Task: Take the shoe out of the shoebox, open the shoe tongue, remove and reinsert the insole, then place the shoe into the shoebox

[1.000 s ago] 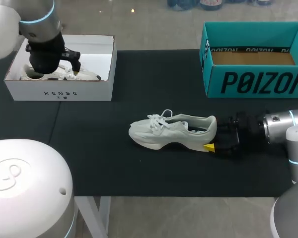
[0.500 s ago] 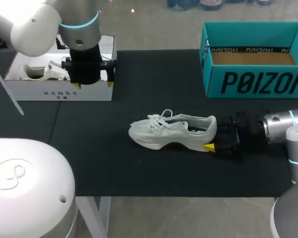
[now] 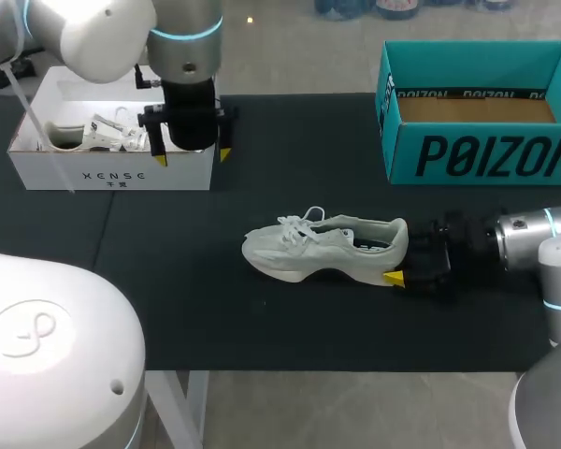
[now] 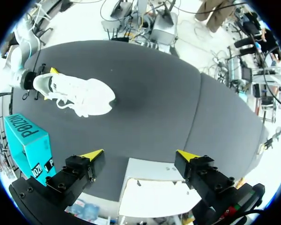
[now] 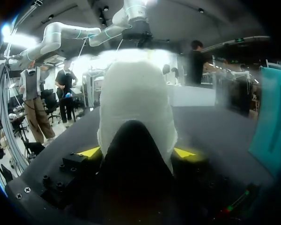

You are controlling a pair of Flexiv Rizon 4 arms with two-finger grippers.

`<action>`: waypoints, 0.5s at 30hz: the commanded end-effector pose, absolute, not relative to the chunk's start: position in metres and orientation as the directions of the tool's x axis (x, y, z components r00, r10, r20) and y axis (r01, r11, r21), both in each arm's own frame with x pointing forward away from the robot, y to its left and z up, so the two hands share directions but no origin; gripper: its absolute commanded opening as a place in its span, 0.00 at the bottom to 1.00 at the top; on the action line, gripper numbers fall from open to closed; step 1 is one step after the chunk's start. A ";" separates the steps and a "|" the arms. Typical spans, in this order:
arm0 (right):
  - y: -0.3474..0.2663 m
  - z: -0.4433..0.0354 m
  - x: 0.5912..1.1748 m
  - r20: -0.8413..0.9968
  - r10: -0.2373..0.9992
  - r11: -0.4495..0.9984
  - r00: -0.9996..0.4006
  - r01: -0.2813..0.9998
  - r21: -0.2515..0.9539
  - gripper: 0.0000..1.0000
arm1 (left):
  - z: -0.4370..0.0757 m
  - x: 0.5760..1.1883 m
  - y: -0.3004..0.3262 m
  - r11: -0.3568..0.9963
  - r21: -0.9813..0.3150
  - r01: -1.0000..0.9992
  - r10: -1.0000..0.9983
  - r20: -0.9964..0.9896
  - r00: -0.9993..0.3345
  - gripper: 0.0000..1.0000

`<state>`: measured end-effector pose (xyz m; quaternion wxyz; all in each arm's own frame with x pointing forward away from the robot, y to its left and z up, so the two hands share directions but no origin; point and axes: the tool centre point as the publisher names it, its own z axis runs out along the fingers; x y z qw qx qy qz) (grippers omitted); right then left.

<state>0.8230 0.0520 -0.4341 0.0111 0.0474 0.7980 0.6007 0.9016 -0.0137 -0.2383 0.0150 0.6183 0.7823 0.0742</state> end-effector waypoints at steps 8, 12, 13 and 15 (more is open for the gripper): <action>0.055 -0.438 0.823 0.040 0.090 0.275 -0.995 0.063 0.959 0.00 | -0.240 0.885 -0.041 0.637 0.147 0.757 0.766 -0.007 -0.643 1.00; 0.055 -0.438 0.823 0.040 0.090 0.275 -0.995 0.063 0.959 0.00 | -0.243 0.869 -0.060 0.887 -0.009 0.462 0.461 -0.032 -0.887 1.00; 0.055 -0.438 0.823 0.040 0.090 0.275 -0.995 0.063 0.959 0.00 | -0.246 0.866 -0.065 0.912 0.046 0.409 0.410 -0.038 -0.911 1.00; 0.055 -0.438 0.823 0.040 0.090 0.275 -0.995 0.063 0.959 0.00 | -0.248 0.860 -0.071 0.945 -0.005 0.327 0.327 -0.028 -0.945 1.00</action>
